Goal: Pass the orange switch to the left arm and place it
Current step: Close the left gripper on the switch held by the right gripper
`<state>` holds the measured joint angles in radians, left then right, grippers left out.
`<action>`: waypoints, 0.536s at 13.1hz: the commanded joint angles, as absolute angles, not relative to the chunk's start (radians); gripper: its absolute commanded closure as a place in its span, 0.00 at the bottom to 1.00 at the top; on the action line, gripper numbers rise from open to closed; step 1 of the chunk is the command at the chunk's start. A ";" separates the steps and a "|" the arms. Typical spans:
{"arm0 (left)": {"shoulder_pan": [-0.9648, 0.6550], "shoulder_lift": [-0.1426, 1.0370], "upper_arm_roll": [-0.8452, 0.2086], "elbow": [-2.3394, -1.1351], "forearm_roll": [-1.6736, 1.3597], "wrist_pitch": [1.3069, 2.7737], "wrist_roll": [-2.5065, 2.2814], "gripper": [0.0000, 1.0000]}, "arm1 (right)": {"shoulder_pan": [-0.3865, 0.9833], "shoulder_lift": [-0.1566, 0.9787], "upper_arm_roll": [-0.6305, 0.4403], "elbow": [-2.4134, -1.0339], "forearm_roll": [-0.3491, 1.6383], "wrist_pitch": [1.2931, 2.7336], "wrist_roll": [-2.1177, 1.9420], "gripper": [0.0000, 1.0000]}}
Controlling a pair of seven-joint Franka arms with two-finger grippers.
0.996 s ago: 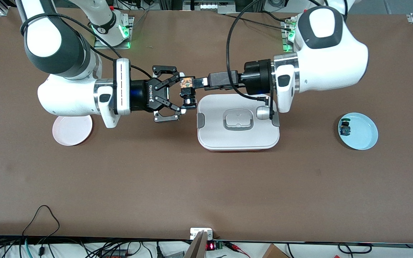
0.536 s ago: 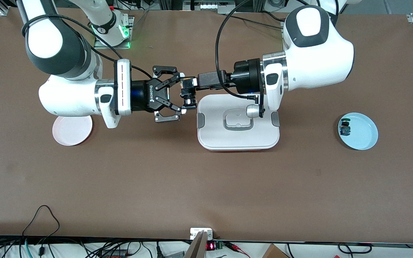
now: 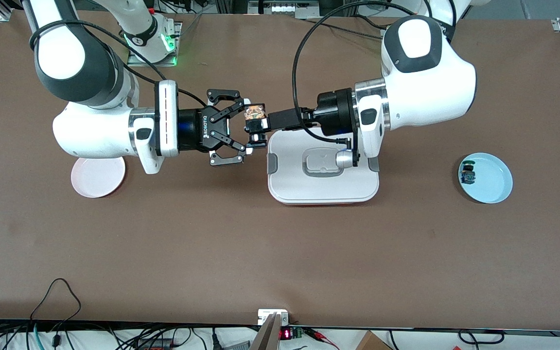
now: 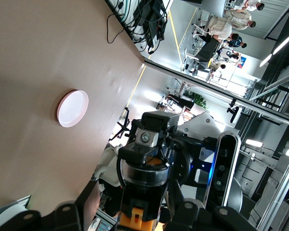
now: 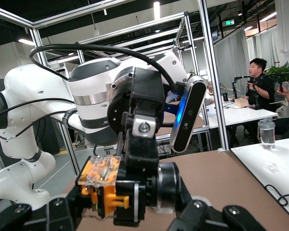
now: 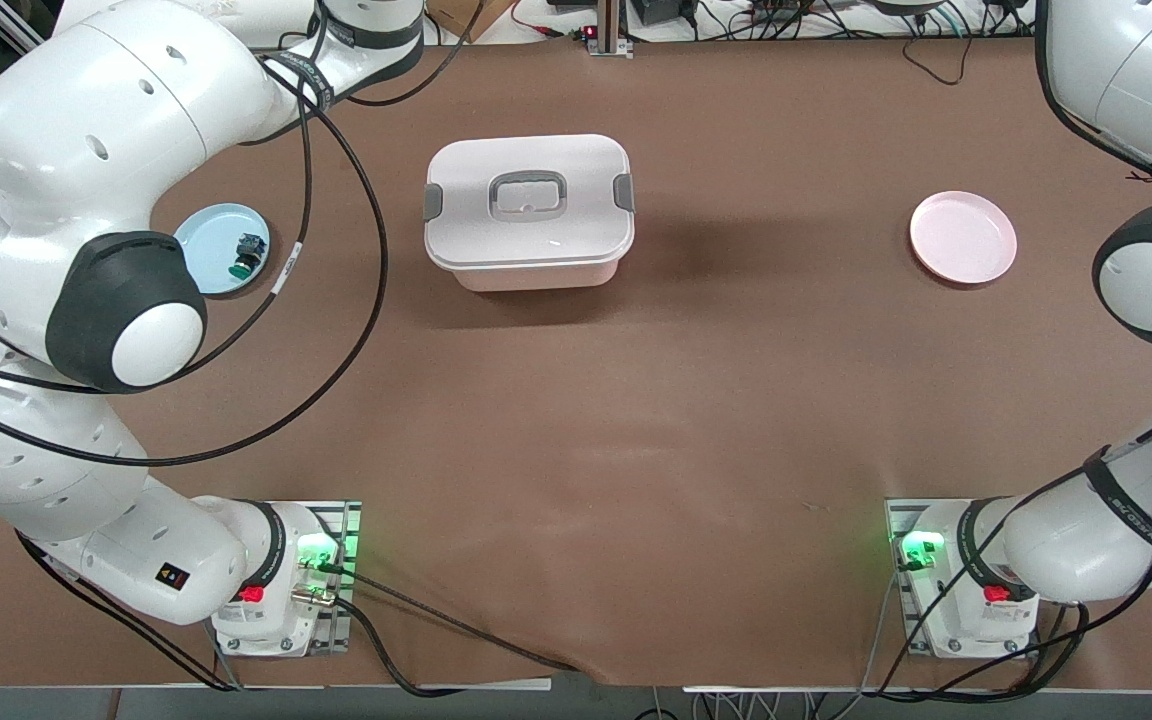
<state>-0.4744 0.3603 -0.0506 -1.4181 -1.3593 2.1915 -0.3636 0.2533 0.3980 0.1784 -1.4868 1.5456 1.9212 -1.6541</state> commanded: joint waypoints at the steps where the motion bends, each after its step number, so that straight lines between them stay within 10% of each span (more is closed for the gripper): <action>1: -0.476 0.357 -0.048 -1.416 -1.379 2.203 -0.334 0.76 | 0.252 0.374 0.173 -1.513 1.565 1.911 -1.657 0.99; 7: -0.469 0.350 -0.048 -1.414 -1.381 2.198 -0.336 1.00 | 0.252 0.367 0.170 -1.513 1.557 1.911 -1.664 0.95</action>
<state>-0.4735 0.3598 -0.0502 -1.4124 -1.3637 2.1970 -0.3436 0.2528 0.3975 0.1781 -1.4927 1.5516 1.9174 -1.6446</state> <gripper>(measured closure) 0.648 0.278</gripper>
